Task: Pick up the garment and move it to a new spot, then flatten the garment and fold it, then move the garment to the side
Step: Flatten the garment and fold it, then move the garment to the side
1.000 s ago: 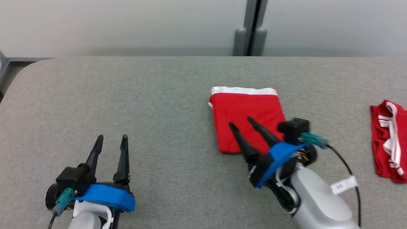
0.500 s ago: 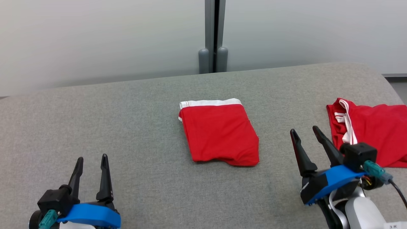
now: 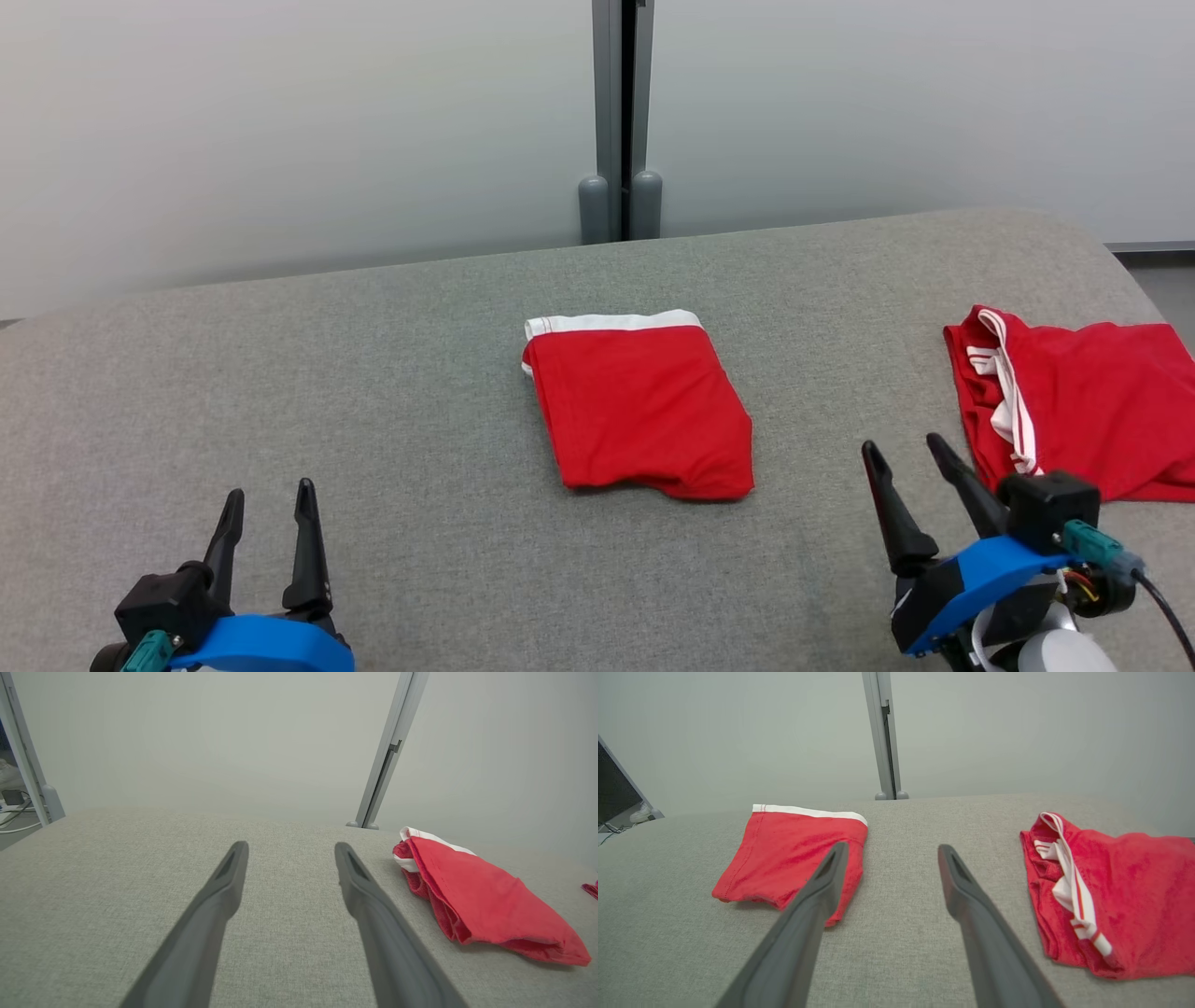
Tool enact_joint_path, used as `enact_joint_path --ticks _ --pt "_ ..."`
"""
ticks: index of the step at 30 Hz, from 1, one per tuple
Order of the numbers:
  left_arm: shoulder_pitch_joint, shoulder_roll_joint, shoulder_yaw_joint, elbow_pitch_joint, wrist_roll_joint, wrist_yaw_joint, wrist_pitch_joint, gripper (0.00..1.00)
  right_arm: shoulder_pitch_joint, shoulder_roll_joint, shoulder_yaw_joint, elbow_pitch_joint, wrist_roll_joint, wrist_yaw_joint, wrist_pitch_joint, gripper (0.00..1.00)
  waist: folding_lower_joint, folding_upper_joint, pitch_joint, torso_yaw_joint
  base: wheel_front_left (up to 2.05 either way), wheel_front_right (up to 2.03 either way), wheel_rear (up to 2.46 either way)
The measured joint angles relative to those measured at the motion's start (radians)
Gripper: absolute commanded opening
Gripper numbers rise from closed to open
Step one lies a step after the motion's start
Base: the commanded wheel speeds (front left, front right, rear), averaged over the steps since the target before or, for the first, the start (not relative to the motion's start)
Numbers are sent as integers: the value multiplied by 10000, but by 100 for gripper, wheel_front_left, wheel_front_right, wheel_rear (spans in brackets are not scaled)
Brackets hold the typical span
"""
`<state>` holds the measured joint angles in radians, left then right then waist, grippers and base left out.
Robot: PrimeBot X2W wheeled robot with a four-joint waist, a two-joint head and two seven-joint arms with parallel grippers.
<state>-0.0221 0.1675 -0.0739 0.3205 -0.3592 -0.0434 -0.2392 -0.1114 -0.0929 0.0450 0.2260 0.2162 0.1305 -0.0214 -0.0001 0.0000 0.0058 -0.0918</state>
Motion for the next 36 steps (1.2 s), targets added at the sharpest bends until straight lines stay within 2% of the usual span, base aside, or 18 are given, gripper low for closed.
enact_joint_path --ticks 8,23,26,29,33,36 --pt "61 58 -50 -140 -12 79 84 100 9 -6 134 418 150 0 -50 100 0 0 48 74 0 0 0" --pt "108 104 -286 -378 -33 167 190 100 -92 -15 136 244 157 0 54 100 1 0 259 227 0 0 0" --pt "5 111 -316 -481 -33 171 192 100 -657 -123 378 213 290 0 399 100 1 0 483 276 0 0 0" --pt "-197 104 -387 -621 -31 173 309 100 -1746 -150 209 291 520 0 1049 100 1 0 775 378 0 0 0" --pt "-777 96 -577 -924 0 105 349 100 -3257 -234 -42 915 430 0 2416 100 3 0 1288 640 0 0 0" --pt "-1185 48 -744 -976 81 13 332 100 -4341 -209 -500 1818 234 -2 3404 100 3 0 1655 1009 0 0 0"
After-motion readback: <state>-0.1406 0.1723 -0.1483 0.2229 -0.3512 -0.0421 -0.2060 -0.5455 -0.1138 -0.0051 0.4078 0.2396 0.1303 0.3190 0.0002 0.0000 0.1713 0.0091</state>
